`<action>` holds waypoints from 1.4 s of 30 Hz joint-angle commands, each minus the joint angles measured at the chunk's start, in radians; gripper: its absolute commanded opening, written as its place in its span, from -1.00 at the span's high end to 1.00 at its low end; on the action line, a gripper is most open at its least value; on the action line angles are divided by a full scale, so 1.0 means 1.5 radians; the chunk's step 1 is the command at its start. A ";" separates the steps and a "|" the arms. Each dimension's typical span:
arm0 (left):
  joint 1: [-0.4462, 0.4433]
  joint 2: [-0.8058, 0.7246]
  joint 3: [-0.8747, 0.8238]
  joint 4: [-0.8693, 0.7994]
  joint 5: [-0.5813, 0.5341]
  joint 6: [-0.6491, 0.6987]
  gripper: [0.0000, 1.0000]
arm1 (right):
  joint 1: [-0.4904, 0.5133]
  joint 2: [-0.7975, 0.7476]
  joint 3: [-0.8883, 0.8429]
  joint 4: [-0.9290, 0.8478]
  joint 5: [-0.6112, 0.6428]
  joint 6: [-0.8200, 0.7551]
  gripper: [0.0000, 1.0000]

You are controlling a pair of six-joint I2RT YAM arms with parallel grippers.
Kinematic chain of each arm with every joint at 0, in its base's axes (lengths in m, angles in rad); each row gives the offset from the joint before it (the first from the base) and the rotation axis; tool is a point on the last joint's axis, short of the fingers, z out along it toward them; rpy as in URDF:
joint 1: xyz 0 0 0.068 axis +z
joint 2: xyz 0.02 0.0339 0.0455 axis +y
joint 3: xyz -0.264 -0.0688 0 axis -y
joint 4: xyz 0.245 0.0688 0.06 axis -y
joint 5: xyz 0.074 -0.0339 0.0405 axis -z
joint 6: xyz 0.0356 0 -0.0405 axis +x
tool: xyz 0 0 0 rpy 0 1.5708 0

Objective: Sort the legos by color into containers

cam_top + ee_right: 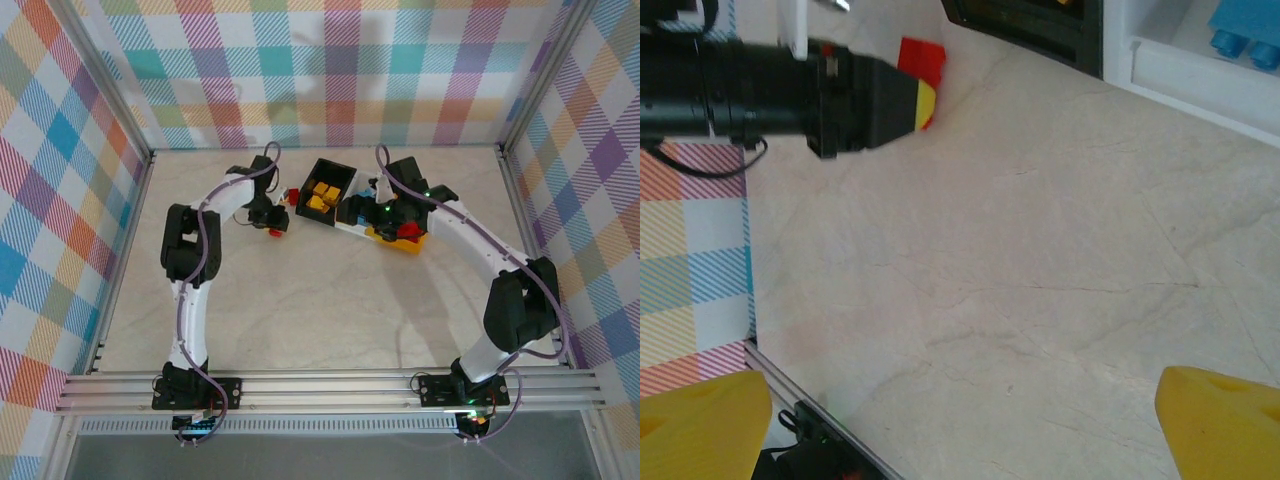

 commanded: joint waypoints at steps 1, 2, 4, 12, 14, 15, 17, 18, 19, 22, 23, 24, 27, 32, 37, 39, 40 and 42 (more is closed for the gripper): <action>0.010 -0.102 -0.080 0.002 0.084 -0.031 0.40 | 0.004 0.014 0.022 0.025 -0.040 0.022 -0.97; 0.012 -0.135 -0.110 0.016 0.131 -0.036 0.39 | 0.004 0.018 0.023 0.033 -0.054 0.030 -0.96; 0.016 -0.194 -0.167 0.049 0.233 -0.044 0.33 | 0.005 0.030 0.029 0.047 -0.083 0.050 -0.91; -0.015 -0.296 -0.272 0.093 0.437 -0.054 0.26 | 0.030 0.141 0.171 -0.099 -0.148 0.058 -0.73; -0.038 -0.312 -0.275 0.091 0.437 -0.049 0.26 | 0.043 0.161 0.198 -0.125 -0.153 0.058 -0.72; -0.051 -0.314 -0.271 0.081 0.436 -0.041 0.26 | 0.050 0.167 0.207 -0.127 -0.153 0.060 -0.71; -0.070 -0.312 -0.258 0.055 0.427 -0.024 0.26 | 0.062 0.174 0.221 -0.121 -0.151 0.070 -0.69; -0.076 -0.312 -0.255 0.052 0.430 -0.020 0.26 | 0.068 0.179 0.228 -0.121 -0.153 0.076 -0.67; -0.079 -0.314 -0.254 0.052 0.432 -0.020 0.26 | 0.072 0.184 0.233 -0.121 -0.154 0.080 -0.66; -0.086 -0.319 -0.244 0.058 0.427 -0.030 0.26 | 0.077 0.187 0.248 -0.150 -0.115 0.084 -0.63; -0.091 -0.315 -0.235 0.056 0.422 -0.032 0.26 | 0.073 0.177 0.244 -0.161 -0.084 0.086 -0.63; -0.096 -0.309 -0.221 0.055 0.414 -0.034 0.26 | 0.067 0.162 0.236 -0.159 -0.064 0.090 -0.63; -0.118 -0.276 -0.173 0.061 0.386 -0.053 0.28 | 0.044 0.092 0.182 -0.122 -0.007 0.118 -0.63; -0.164 -0.196 -0.079 0.141 0.354 -0.153 0.29 | -0.014 -0.078 0.075 -0.122 0.181 0.149 -0.66; -0.235 -0.050 0.130 0.111 0.311 -0.195 0.28 | -0.052 -0.265 -0.042 -0.017 0.262 0.115 -0.71; -0.258 0.022 0.238 0.092 0.297 -0.221 0.28 | -0.056 -0.304 -0.065 0.011 0.255 0.090 -0.74; -0.267 0.053 0.282 0.085 0.289 -0.232 0.28 | -0.057 -0.314 -0.069 0.013 0.250 0.080 -0.76; -0.285 0.121 0.384 0.085 0.276 -0.264 0.29 | -0.060 -0.322 -0.070 0.006 0.234 0.059 -0.79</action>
